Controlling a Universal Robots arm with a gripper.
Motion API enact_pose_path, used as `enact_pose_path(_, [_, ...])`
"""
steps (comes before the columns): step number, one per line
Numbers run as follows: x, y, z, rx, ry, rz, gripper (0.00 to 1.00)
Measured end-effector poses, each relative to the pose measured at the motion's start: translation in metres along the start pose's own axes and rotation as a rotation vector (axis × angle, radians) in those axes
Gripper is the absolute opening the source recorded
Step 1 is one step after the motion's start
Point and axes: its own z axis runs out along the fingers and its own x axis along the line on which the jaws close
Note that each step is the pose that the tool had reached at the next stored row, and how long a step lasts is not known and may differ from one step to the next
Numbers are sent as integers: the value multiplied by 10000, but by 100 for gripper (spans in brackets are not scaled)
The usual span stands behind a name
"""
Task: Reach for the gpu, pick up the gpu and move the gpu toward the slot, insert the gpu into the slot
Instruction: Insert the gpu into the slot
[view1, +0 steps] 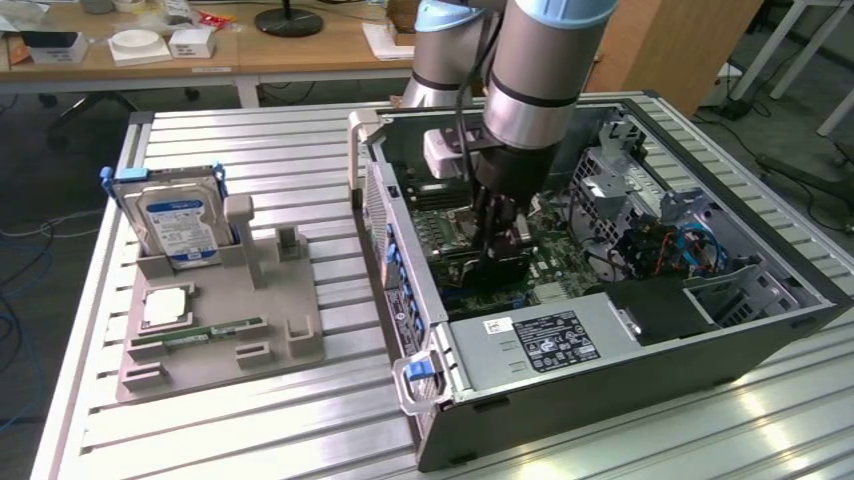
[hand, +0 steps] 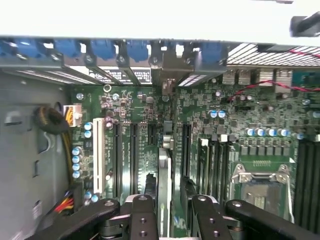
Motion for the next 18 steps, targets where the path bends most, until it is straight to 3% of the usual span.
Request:
enact_pose_path(5, [-1,0,-15,5,-2,0,32])
enact_pose_path(10, [0,-1,-15,4,-1,0,10])
enact_pose_path(18, [0,0,-15,4,0,0,10])
